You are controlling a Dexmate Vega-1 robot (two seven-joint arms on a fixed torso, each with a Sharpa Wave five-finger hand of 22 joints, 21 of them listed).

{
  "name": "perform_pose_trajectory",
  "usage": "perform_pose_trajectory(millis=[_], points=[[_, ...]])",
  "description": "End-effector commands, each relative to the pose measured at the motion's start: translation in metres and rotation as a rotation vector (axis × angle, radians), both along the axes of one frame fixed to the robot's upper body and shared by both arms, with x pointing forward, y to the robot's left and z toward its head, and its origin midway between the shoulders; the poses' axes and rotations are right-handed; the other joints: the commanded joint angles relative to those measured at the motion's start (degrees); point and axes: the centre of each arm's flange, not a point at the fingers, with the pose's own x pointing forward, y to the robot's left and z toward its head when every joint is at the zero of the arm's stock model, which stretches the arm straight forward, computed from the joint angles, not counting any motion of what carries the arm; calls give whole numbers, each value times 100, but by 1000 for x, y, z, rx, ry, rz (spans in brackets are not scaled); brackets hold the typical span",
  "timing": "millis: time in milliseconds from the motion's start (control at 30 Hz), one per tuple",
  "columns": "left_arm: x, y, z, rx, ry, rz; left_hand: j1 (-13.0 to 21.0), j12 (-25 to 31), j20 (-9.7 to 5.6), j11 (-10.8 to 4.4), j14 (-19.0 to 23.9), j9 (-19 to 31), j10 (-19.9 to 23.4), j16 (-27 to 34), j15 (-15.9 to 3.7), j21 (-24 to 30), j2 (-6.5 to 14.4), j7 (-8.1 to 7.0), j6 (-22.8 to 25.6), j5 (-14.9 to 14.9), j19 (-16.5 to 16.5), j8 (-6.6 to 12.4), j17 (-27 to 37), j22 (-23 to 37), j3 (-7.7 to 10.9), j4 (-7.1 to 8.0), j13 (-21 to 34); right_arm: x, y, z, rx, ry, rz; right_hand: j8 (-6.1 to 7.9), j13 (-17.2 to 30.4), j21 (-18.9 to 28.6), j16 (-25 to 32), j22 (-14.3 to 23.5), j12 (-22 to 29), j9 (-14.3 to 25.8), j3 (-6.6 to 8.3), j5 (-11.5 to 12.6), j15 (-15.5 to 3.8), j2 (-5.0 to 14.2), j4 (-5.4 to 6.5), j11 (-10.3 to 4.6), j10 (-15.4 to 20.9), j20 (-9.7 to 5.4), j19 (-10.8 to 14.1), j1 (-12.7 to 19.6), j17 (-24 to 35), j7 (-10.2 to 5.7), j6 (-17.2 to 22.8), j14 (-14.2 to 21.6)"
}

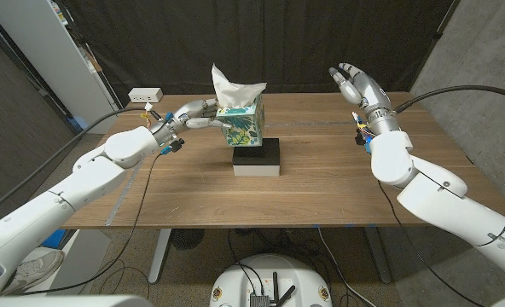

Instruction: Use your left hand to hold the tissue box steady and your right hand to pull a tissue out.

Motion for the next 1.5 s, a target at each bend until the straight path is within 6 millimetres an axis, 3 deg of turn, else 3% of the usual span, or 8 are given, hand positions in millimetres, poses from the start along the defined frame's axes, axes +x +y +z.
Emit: perform_pose_trajectory(millis=[33,300,567,1067,1500], points=[[0,0,-2,2,9,3,-1,-20,-35,-21,51,14,41,0,-635,5,22,-4,31,35,7,29,17,19,43,16,34,-6,10,-6,-84,-63,-101,41,27,30,28,29,63,32,73,28,-215,261,-30,-76,86,-46,63,55,8,-41,86,95],[2,1,-1,0,9,0,-2,-26,-33,-14,52,13,34,-4,-632,2,26,4,23,37,0,29,14,19,53,16,39,-11,18,-10,-139,-118,-131,83,31,43,61,29,75,36,219,40,-382,378,-11,-149,179,-182,115,143,12,-195,261,166],[7,1,1,-2,8,-2,-10,-28,-37,-10,48,12,37,-7,-631,1,28,1,25,37,0,32,14,19,58,19,44,-12,23,-12,-172,-172,-163,95,33,51,86,28,102,38,339,40,-409,387,-15,-185,307,-181,157,231,8,-230,368,230],[13,1,4,-3,15,-5,-21,-39,-37,-5,44,12,27,-14,-625,-2,33,12,3,38,-8,29,12,19,74,20,55,-7,25,-10,-160,-181,-149,64,36,64,106,29,84,40,385,16,-390,328,-19,-192,322,-121,211,274,13,-295,368,262],[15,-1,8,8,16,-5,-58,-50,-16,21,33,12,9,-33,-599,-7,60,35,-27,39,-25,22,6,19,106,34,65,-9,29,-7,-154,-178,-71,30,38,73,111,32,50,43,403,-7,-340,281,-85,-183,275,-71,260,331,-3,-252,326,293]])
